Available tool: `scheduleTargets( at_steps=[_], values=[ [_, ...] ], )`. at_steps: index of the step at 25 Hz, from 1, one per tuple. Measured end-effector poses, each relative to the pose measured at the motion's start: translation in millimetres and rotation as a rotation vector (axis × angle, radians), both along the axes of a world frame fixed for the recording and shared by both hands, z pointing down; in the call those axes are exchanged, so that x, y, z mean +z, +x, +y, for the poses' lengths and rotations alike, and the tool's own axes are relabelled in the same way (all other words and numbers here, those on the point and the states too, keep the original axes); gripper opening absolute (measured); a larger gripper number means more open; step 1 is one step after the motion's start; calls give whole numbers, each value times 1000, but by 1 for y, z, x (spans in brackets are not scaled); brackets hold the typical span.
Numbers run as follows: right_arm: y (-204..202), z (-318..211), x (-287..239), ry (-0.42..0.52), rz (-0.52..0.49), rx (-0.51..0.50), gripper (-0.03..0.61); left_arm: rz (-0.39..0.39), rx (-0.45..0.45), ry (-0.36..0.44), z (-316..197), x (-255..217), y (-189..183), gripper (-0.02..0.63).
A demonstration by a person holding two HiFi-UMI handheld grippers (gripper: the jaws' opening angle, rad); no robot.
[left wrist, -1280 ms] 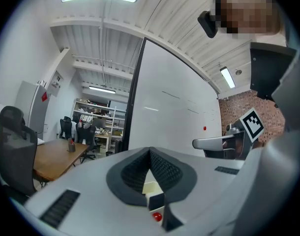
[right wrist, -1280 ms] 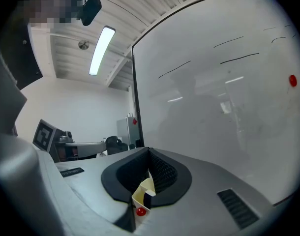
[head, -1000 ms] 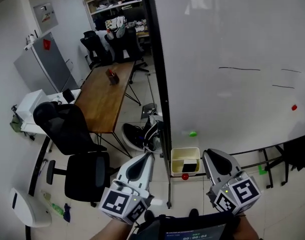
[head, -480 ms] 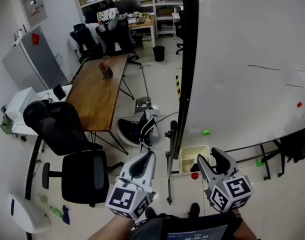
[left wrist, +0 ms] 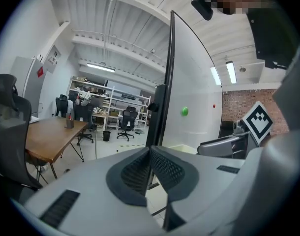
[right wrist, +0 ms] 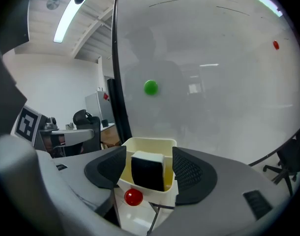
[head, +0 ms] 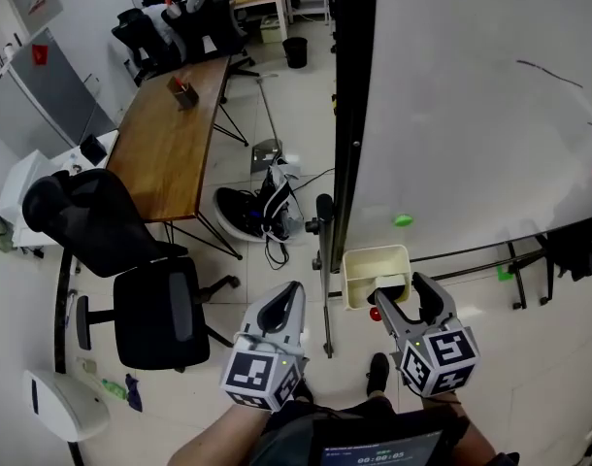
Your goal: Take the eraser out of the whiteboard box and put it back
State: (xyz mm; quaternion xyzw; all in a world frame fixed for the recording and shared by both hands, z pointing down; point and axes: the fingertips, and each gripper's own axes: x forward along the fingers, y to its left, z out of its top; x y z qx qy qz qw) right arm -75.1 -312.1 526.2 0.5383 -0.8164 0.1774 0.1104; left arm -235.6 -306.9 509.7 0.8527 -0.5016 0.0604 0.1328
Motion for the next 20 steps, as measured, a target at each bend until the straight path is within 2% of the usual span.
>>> scheduleTargets(
  at_steps=[7,10,13,20],
  values=[
    [-16,-7,28,-25,37,24,324,-7,28,-35,-4,23,5,41],
    [-18,-11,29,-24,47,56,324,-1,40,-37,-2,25,3,41],
    [-17,-11,28,-27,65,87,278,0,44,-44,0,22,-1,40],
    [-18,-9,24,-22,81,94,279,13,51,-48,2,19,0,40]
  ],
)
